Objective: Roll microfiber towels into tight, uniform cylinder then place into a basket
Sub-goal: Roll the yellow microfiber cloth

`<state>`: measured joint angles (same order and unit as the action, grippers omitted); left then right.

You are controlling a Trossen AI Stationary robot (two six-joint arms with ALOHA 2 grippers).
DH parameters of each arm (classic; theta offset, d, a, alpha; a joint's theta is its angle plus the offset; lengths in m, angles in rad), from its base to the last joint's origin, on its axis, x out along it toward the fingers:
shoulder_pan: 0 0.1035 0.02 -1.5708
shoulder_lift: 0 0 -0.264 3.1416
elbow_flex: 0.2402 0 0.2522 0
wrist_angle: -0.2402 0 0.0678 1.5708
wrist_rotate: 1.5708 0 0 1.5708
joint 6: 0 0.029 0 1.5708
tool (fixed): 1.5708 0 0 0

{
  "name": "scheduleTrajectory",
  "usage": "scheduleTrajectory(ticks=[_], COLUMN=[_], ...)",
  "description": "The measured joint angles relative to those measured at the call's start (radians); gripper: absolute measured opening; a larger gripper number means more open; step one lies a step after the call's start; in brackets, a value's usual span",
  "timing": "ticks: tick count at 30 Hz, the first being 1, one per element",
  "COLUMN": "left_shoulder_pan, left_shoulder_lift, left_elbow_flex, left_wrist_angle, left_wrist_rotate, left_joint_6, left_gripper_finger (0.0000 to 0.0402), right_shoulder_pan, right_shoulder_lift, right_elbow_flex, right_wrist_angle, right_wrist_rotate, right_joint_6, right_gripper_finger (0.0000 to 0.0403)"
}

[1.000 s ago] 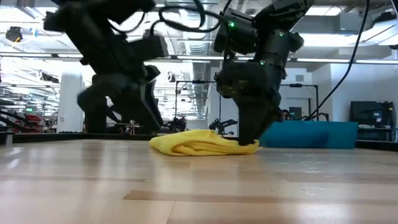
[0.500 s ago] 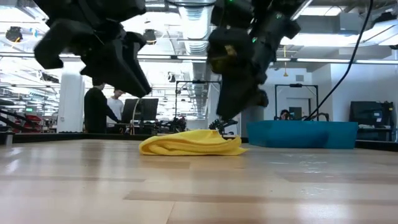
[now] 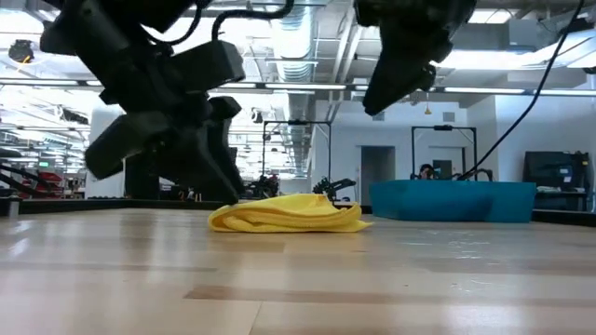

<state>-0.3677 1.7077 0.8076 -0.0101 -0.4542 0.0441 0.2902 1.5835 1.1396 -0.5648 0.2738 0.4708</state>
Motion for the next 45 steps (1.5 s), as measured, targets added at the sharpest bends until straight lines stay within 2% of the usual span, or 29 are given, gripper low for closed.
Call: scheduleTrajectory(ticks=[8,13,15,23,31,33,38,42,45], left_shoulder_pan=[0.030,0.037,0.040,0.034,-0.005,-0.015,-0.032,-0.026,-0.010], left_shoulder_lift=[0.054,0.078,0.083,0.068,-0.028,-0.049,-0.056,-0.026,0.011], left_elbow_flex=[-0.002,-0.002,0.002,0.000,-0.003,-0.003,-0.002,-0.002,-0.002], left_wrist_angle=[0.049,0.061,0.053,0.034,-0.021,-0.031,-0.063,-0.084,-0.016], left_wrist_rotate=[-0.009,0.139,0.170,0.159,0.158,0.141,0.015,-0.015,-0.086], left_joint_6=[-0.003,-0.002,0.002,0.015,0.016,0.016,0.025,0.061,0.067], left_gripper_finger=[0.0103,0.0103,0.0103,0.0103,0.0103,0.0103,0.0103,0.0103,0.0103], right_shoulder_pan=[0.063,0.052,0.048,0.039,0.039,0.039,0.039,0.039,0.038], right_shoulder_lift=[-0.008,-0.008,-0.008,-0.008,-0.008,-0.008,-0.008,-0.008,-0.008], right_elbow_flex=[-0.003,-0.003,-0.003,-0.003,-0.003,-0.003,-0.003,-0.003,-0.003], right_wrist_angle=[-0.013,-0.011,-0.010,-0.005,-0.006,-0.005,-0.003,0.003,0.008], right_wrist_rotate=[0.004,0.004,0.004,0.005,0.005,0.005,0.005,0.005,0.005], right_joint_6=[-0.033,-0.035,-0.035,-0.034,-0.034,-0.035,-0.035,-0.036,-0.037], right_gripper_finger=[0.0120,0.0120,0.0120,0.0120,0.0120,0.0120,0.0120,0.0120,0.0120])
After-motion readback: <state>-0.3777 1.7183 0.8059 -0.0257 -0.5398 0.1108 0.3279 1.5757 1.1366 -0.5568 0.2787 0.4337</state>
